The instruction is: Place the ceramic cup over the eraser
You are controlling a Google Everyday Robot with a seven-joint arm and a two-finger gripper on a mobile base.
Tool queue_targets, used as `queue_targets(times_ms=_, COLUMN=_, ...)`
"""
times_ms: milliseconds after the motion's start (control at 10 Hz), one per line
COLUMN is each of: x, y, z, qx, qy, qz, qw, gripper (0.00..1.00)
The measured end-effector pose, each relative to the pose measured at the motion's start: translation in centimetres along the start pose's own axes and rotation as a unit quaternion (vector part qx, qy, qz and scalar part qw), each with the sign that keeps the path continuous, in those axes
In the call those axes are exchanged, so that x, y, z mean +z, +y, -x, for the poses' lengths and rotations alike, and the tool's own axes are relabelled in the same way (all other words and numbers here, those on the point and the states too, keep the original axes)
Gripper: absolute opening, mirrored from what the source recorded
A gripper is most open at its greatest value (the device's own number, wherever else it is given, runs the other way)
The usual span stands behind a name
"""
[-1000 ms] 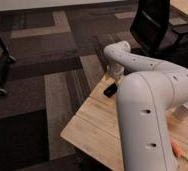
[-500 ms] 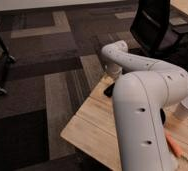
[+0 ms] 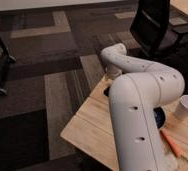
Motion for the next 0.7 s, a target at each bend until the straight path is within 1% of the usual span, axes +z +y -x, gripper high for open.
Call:
queue_targets(times_ms=200, x=0.6, y=0.1, z=-0.1, qx=-0.006, qy=0.003, qz=-0.012, qw=0.9999, gripper=0.65)
queue_targets(times_ms=300, x=1.1, y=-0.3, z=-0.2, qx=-0.005, qy=0.005, qz=-0.021, qw=0.9998, gripper=0.56)
queue_targets(times_ms=400, x=1.3, y=-0.5, z=-0.5, qx=-0.008, qy=0.003, qz=-0.03, qw=0.9995, gripper=0.36)
queue_targets(times_ms=500, x=1.2, y=-0.5, z=-0.7, qx=-0.011, qy=0.001, qz=-0.033, qw=0.9994, gripper=0.3)
queue_targets(times_ms=600, x=1.2, y=-0.6, z=-1.0, qx=-0.016, qy=-0.002, qz=-0.039, qw=0.9991, gripper=0.18)
queue_targets(times_ms=700, x=1.0, y=-0.6, z=-1.8, qx=-0.028, qy=-0.002, qz=-0.045, qw=0.9986, gripper=0.02)
